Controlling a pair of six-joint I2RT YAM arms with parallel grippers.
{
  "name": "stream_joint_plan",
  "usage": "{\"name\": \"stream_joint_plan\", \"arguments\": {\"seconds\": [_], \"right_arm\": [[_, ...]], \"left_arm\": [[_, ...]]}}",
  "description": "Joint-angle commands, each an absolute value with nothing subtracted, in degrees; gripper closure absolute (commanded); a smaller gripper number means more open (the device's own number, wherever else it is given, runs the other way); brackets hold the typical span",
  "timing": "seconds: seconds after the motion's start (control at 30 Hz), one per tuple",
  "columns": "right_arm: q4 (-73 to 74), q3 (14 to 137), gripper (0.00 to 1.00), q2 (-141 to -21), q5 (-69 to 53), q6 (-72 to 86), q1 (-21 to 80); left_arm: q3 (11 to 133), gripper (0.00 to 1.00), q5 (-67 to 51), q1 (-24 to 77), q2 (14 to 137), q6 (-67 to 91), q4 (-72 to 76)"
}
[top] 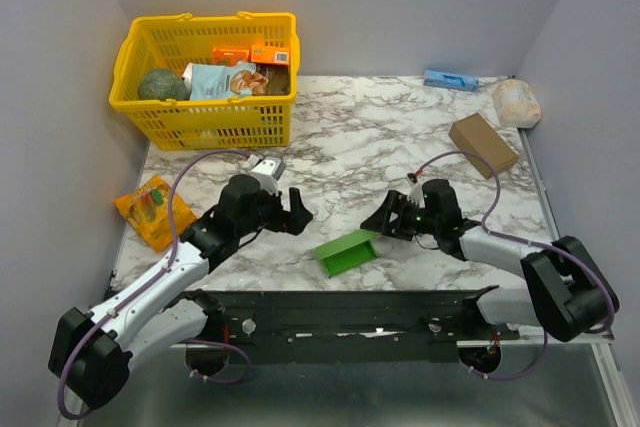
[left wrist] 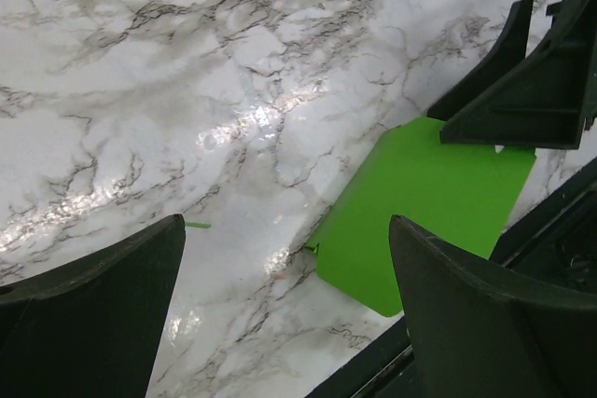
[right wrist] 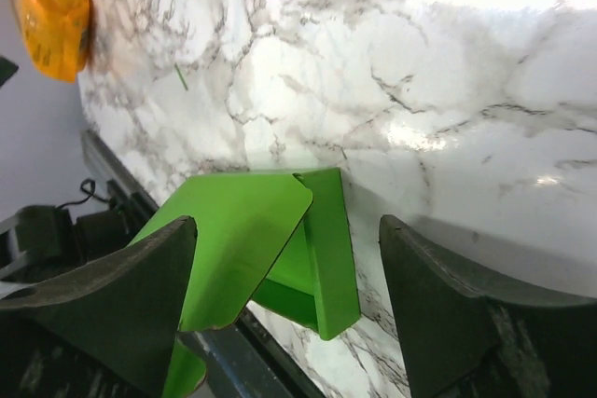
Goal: Fold the paper box
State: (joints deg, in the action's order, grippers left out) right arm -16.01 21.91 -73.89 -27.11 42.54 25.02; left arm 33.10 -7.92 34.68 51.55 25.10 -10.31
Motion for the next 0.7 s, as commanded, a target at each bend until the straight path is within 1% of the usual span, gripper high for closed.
{"name": "stream_joint_plan", "arguments": {"seconds": [0.0, 0.17, 0.2, 0.27, 0.33, 0.4, 0.47, 0.53, 0.67], "right_arm": [[-8.88, 23.90, 0.11, -66.55, -17.59, 35.87, 24.79], [-5.28, 22.07, 0.11, -56.18, -12.14, 32.61, 24.61], [-5.10, 21.19, 0.11, -51.03, -10.56, 32.35, 24.61], [-5.01, 18.13, 0.11, -45.38, -9.85, 30.69, 24.52], [-5.18, 16.18, 0.12, -38.28, -11.68, 28.67, 24.61], [-4.57, 15.04, 0.13, -35.69, -15.97, 25.32, 24.70], [-4.74, 14.50, 0.14, -34.54, -19.32, 24.44, 24.70], [-6.67, 13.36, 0.16, -34.89, -23.54, 24.78, 24.96], [-10.98, 11.08, 0.17, -34.63, -25.93, 26.01, 25.84]], "left_arm": [[32.87, 0.01, -3.26, 39.98, 48.78, 22.68, -8.88], [31.03, 0.01, -0.44, 45.86, 45.01, 22.24, -8.79], [30.76, 0.01, 1.30, 47.18, 44.56, 22.15, -8.79], [30.06, 0.01, 4.20, 50.08, 43.77, 21.54, -9.22], [30.06, 0.01, 7.19, 55.97, 44.29, 20.75, -10.19], [30.41, 0.01, 11.31, 61.84, 45.52, 19.78, -11.95], [30.76, 0.01, 13.18, 64.76, 48.33, 19.60, -13.26], [31.02, 0.01, 16.86, 66.70, 51.22, 19.86, -14.41], [32.69, 0.02, 20.21, 67.32, 54.31, 19.16, -16.17]]}}
